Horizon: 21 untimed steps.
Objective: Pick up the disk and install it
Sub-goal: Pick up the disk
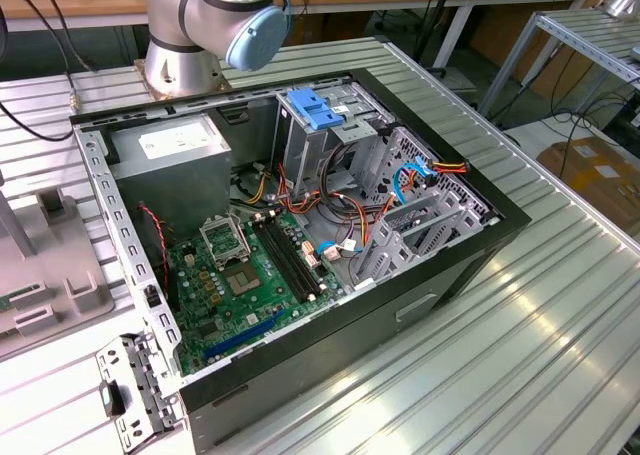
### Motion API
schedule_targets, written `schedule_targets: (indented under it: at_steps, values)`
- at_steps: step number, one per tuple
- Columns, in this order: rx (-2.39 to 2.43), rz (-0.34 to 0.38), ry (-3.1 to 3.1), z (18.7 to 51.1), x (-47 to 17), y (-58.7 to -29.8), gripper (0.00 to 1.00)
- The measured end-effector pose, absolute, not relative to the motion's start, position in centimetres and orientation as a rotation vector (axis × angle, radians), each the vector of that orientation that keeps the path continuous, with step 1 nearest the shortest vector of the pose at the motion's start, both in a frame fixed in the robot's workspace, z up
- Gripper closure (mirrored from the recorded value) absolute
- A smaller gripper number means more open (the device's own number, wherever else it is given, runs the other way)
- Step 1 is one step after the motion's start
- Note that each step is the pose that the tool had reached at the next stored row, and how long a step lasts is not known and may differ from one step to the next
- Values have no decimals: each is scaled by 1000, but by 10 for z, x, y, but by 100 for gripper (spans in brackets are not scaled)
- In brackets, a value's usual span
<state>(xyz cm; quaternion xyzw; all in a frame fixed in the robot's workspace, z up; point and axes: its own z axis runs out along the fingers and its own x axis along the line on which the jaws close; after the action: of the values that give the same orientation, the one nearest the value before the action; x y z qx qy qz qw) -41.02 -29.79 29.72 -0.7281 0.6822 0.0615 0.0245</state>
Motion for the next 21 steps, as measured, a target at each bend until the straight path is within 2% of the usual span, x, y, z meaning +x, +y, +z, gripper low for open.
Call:
schedule_targets:
  at_steps: [21]
  values:
    - [-2253, 192, 2108, 281, -410, -298, 45]
